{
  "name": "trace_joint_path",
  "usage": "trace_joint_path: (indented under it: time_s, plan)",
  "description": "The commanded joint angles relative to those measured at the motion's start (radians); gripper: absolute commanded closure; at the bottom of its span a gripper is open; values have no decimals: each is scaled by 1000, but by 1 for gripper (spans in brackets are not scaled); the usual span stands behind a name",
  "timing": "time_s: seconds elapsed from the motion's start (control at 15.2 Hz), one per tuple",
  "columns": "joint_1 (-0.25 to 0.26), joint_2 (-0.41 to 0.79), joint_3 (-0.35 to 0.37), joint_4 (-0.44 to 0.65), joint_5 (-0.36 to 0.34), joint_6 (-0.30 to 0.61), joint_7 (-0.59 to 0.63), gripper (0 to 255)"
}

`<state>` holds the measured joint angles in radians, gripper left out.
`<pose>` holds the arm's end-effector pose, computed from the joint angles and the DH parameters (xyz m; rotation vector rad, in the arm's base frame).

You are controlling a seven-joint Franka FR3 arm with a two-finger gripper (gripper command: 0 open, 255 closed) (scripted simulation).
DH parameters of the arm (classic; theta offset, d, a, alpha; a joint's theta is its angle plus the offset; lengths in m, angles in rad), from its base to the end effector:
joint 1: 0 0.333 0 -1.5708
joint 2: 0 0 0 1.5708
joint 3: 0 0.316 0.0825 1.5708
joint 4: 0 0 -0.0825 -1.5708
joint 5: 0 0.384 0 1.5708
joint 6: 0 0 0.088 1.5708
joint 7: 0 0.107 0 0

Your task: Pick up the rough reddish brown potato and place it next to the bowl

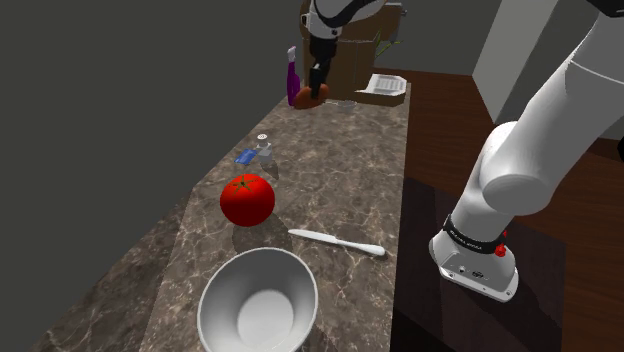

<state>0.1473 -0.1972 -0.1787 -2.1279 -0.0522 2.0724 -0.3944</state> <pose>0.5098 -0.0230 0.5058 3.0358 0.5931 0.2064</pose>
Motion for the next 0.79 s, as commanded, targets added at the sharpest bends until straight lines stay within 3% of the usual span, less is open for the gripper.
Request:
trace_joint_path:
  time_s: [0.0,0.73]
  plan:
    - [18,-16,30,-13,-4,-4,51,255]
    - [127,19,198,24,-6,-18,327,255]
